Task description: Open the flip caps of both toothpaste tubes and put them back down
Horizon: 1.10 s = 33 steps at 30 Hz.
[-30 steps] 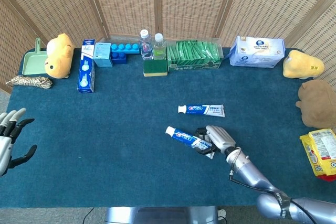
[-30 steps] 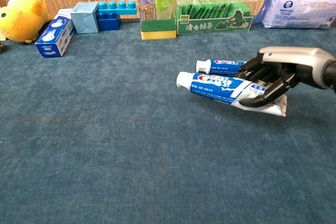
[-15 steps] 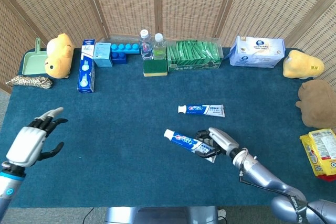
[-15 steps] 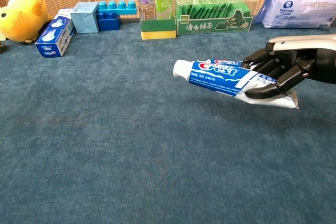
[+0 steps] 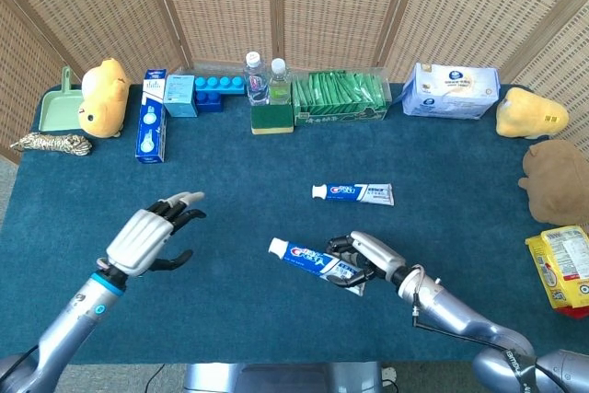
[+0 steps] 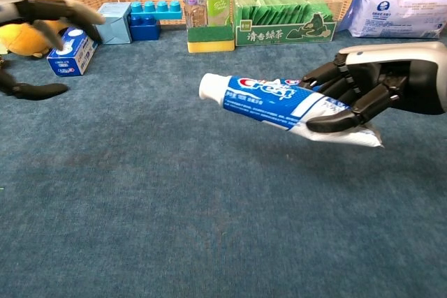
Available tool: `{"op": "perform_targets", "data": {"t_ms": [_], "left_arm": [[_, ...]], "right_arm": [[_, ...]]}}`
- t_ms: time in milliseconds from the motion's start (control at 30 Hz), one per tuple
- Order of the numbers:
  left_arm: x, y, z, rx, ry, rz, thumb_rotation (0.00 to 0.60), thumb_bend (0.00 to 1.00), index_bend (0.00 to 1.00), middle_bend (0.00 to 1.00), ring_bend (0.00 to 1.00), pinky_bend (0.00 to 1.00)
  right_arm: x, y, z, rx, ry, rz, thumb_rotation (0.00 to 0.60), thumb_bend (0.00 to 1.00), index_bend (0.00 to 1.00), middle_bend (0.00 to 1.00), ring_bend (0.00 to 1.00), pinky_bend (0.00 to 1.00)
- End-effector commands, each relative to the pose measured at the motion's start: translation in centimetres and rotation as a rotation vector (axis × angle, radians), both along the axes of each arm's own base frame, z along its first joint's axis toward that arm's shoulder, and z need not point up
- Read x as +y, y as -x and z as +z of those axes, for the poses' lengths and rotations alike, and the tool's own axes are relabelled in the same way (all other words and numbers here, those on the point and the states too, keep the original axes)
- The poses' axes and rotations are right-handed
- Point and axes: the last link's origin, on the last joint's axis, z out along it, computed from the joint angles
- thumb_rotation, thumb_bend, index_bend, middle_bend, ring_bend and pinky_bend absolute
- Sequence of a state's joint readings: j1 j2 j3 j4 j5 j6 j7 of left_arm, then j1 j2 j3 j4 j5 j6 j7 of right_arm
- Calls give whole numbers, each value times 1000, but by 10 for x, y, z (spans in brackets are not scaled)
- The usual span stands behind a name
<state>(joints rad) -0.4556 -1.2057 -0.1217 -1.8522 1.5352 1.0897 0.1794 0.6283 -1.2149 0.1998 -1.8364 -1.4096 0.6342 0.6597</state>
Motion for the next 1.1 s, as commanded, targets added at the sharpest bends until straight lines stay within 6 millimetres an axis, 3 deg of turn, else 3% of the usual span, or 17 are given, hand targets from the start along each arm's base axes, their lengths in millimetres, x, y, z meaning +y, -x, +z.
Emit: {"op": "perform_targets", "data": {"t_ms": [33, 633, 1100], "left_arm": [[5, -15, -12, 10, 16, -59, 544, 280, 247, 146, 138, 262], [6, -48, -53, 22, 78, -225, 544, 280, 254, 128, 127, 246], [6, -61, -66, 25, 57, -295, 553, 281, 269, 155, 133, 261]], "right_arm": [[0, -4, -3, -11, -25, -3, 600, 442, 956, 742, 698, 644], [-5, -20, -12, -75, -142, -57, 600, 445, 955, 741, 698, 644], [-1, -21, -13, -89, -178, -48, 600, 444, 955, 741, 702, 644]]}}
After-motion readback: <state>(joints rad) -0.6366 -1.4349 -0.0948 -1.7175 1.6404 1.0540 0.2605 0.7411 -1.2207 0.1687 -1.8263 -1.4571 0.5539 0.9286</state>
